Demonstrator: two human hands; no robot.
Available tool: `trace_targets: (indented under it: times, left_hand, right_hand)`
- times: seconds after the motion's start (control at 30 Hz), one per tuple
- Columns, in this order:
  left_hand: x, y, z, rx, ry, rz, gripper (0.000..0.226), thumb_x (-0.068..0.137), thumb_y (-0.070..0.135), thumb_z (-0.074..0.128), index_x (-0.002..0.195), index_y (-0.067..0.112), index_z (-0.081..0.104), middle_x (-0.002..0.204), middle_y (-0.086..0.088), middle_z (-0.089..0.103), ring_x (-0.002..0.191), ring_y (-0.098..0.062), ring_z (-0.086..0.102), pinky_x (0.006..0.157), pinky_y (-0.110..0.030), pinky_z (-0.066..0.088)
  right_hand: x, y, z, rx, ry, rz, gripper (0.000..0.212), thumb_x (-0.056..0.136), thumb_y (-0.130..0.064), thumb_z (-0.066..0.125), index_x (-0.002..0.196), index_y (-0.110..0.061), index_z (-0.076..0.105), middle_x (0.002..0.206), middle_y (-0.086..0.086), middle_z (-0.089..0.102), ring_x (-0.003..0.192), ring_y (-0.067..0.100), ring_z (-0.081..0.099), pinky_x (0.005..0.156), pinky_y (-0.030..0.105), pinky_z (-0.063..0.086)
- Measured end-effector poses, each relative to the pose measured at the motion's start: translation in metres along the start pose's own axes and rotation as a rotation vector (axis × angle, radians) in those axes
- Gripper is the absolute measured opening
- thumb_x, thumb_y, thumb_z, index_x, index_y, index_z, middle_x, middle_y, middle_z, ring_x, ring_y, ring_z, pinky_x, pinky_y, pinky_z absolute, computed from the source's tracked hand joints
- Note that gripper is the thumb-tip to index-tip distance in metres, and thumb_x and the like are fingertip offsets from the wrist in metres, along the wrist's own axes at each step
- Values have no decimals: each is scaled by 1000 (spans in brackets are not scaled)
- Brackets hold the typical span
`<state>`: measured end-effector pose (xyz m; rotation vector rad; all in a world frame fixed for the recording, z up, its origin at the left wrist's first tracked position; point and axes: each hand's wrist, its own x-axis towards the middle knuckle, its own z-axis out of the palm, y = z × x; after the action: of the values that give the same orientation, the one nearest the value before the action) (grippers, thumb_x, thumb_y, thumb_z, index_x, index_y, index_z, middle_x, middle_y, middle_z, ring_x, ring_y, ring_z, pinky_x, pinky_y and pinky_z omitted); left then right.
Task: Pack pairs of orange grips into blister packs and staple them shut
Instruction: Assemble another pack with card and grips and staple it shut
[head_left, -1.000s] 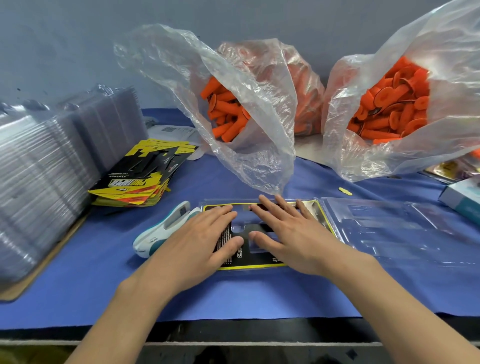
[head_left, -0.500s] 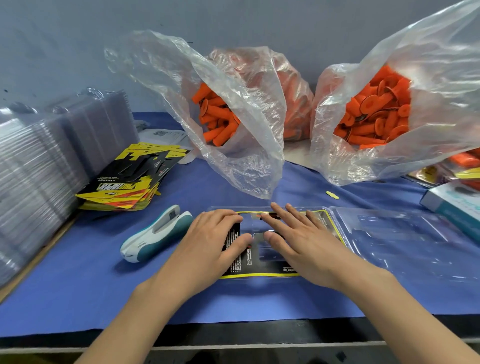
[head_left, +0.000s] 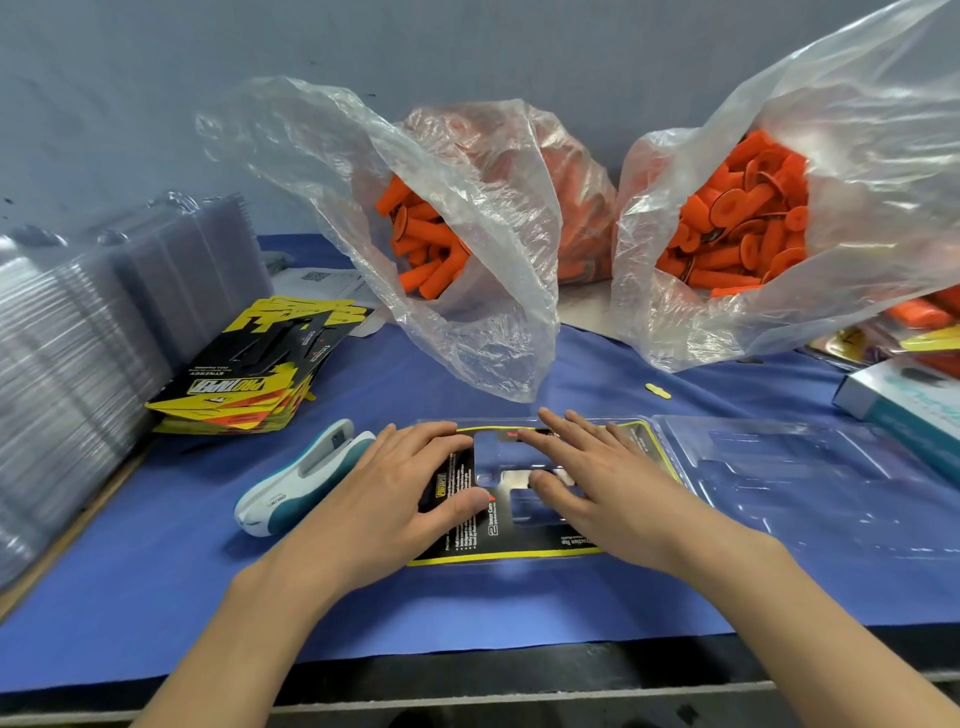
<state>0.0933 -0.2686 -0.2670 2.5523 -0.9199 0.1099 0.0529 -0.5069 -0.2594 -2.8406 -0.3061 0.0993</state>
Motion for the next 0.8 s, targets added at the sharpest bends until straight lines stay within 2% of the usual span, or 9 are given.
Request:
trace_targets:
  times: [0.07,0.17,0.3,0.47,0.63,0.73,0.8]
  left_hand:
    - [-1,-2,-1,-8,-14,15,66,84,80,37,139,43,39,140,34,29,126,26,16,114,-14,-1]
    - [-3,-4,-1,-26,-40,26,74,79,85,41,140,44,39,144,34,28,132,22,15,118,-21,3]
    - [-5,-7,-2,-13,-54,29,78,74,87,47,140,47,37,147,34,24,136,17,16,119,-24,2]
    - [-6,-9,-7,-28,-31,26,79,70,87,52,138,49,38,146,35,26,128,27,12,116,-19,6]
    - [-3,-10,-16,-97,117,-8,65,80,85,37,130,46,50,139,34,39,131,11,32,104,-20,31]
    - [3,-5,-20,-144,249,7,53,90,70,34,120,37,62,131,24,51,128,2,42,105,-24,36]
    - [9,1,-21,-179,348,20,45,96,59,36,111,31,68,124,20,56,124,-2,47,102,-21,37]
  right_hand:
    - [-1,-1,-2,5,28,-6,50,103,-48,30,151,-48,19,165,-12,6,152,11,2,122,37,4]
    - [-2,-1,-1,-9,44,-11,50,102,-49,30,151,-48,20,165,-13,8,152,11,2,121,36,5]
    - [-3,2,3,-26,52,-17,51,102,-54,28,151,-49,16,165,-15,3,151,9,-2,120,33,-2]
    - [-4,3,3,-18,66,-27,53,101,-57,28,151,-49,15,165,-14,3,151,10,-4,120,31,-3]
    - [-5,-1,-8,114,113,-21,56,97,-63,28,150,-45,26,163,-15,15,151,8,2,120,31,8]
    - [0,-4,-18,160,199,-33,51,99,-57,32,147,-41,36,159,-15,26,150,9,10,118,28,14]
    - [7,-2,-25,156,257,-28,47,101,-50,36,145,-37,42,156,-12,32,148,11,17,116,27,17]
